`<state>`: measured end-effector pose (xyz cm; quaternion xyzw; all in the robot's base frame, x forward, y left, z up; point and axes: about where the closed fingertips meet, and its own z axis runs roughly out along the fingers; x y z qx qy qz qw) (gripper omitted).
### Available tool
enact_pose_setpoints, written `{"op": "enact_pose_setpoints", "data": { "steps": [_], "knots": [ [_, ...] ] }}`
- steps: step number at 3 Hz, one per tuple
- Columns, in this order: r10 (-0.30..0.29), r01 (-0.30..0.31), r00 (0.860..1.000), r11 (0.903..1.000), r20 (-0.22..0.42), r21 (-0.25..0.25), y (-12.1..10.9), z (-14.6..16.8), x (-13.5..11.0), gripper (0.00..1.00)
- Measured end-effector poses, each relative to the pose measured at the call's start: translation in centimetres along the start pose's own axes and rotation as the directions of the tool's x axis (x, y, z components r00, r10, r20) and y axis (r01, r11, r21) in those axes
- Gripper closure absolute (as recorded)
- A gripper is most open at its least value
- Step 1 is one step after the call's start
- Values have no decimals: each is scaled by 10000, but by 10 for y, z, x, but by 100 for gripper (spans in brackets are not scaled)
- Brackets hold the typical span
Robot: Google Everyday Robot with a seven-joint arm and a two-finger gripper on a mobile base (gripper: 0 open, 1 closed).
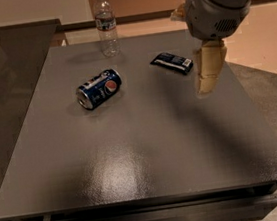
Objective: Place pepsi can upright
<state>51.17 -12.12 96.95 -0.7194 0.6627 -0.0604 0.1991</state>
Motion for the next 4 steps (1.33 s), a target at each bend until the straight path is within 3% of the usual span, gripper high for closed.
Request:
{"op": "enact_pose_setpoints", "data": {
  "steps": [1,2,4],
  "knots": [
    [-1116,1119,9933,9937,307,-65,-28,18,-31,0],
    [-2411,2430,9691,9695,528,-329,-51,37,-66,0],
    [-4332,4381,8989,8912,663,-1171,-78,95,-122,0]
  ]
}}
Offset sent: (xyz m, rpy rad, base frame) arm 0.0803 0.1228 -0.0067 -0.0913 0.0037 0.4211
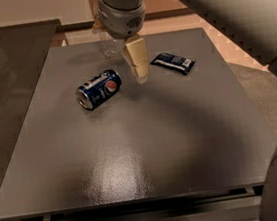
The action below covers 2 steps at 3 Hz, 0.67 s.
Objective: Place pepsi can upright
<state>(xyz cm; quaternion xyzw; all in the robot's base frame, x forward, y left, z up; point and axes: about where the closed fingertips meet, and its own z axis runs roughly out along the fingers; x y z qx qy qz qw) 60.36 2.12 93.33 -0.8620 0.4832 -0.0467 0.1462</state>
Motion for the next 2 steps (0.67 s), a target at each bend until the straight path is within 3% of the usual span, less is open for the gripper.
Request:
{"op": "enact_pose_setpoints", "data": {
  "steps": [2],
  "knots": [
    [-1188,1177,9929,9878,-47,-1018,-16,63,-13,0]
  ]
}}
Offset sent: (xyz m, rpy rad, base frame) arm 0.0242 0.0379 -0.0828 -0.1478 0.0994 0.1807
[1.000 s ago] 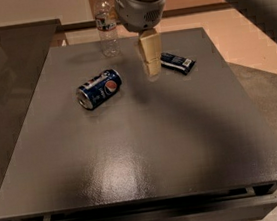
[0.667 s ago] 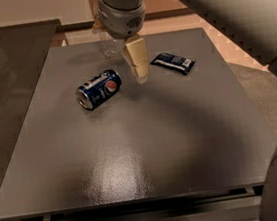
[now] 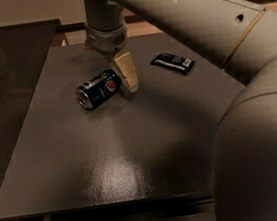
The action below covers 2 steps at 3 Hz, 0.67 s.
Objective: Place pepsi can upright
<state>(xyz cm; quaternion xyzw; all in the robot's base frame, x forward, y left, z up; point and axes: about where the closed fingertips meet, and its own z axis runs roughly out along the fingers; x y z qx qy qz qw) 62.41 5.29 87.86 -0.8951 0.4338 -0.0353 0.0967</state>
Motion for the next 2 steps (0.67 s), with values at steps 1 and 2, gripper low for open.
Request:
{"op": "enact_pose_setpoints", "data": {
  "steps": [1,2],
  "knots": [
    [-365,360,9993,9983,-92,-459,2,20,0,0],
    [-596,583,9981,9946,-123,-863,7,30,-2,0]
  ]
}}
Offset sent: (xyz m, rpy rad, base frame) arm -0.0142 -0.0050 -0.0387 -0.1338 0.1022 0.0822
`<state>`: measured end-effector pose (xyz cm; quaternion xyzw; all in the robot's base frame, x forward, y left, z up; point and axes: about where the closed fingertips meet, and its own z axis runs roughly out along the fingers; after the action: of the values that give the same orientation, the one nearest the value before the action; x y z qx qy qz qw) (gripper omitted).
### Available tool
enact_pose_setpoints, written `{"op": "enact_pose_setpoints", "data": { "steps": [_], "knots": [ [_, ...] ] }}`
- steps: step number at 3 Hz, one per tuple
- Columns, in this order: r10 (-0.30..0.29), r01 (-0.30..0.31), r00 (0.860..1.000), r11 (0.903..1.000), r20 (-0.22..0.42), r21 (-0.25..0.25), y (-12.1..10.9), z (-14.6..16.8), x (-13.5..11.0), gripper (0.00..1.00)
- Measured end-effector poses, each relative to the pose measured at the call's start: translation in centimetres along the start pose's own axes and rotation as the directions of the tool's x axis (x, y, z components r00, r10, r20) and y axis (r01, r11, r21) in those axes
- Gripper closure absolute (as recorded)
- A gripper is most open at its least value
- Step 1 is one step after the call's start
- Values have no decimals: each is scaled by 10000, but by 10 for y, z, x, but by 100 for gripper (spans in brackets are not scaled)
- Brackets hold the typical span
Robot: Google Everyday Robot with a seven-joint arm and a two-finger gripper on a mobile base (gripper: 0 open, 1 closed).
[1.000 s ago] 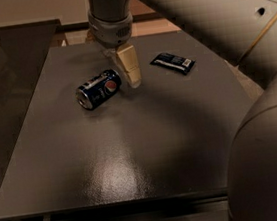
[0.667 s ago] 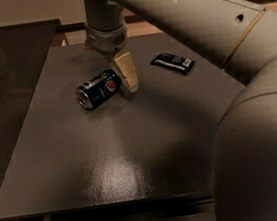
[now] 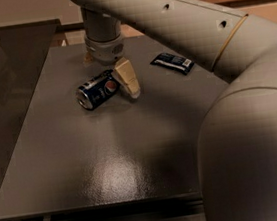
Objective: Place pepsi can upright
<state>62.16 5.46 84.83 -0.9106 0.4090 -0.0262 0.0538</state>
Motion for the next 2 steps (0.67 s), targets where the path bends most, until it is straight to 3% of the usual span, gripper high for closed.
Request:
{"op": "enact_pose_setpoints", "data": {
  "steps": [1,2],
  "knots": [
    [-88,87,9999,9995,-50,-289,0,3,-4,14],
    [-98,96,10000,9984,-20,-550,-1,5,-10,35]
  ]
}}
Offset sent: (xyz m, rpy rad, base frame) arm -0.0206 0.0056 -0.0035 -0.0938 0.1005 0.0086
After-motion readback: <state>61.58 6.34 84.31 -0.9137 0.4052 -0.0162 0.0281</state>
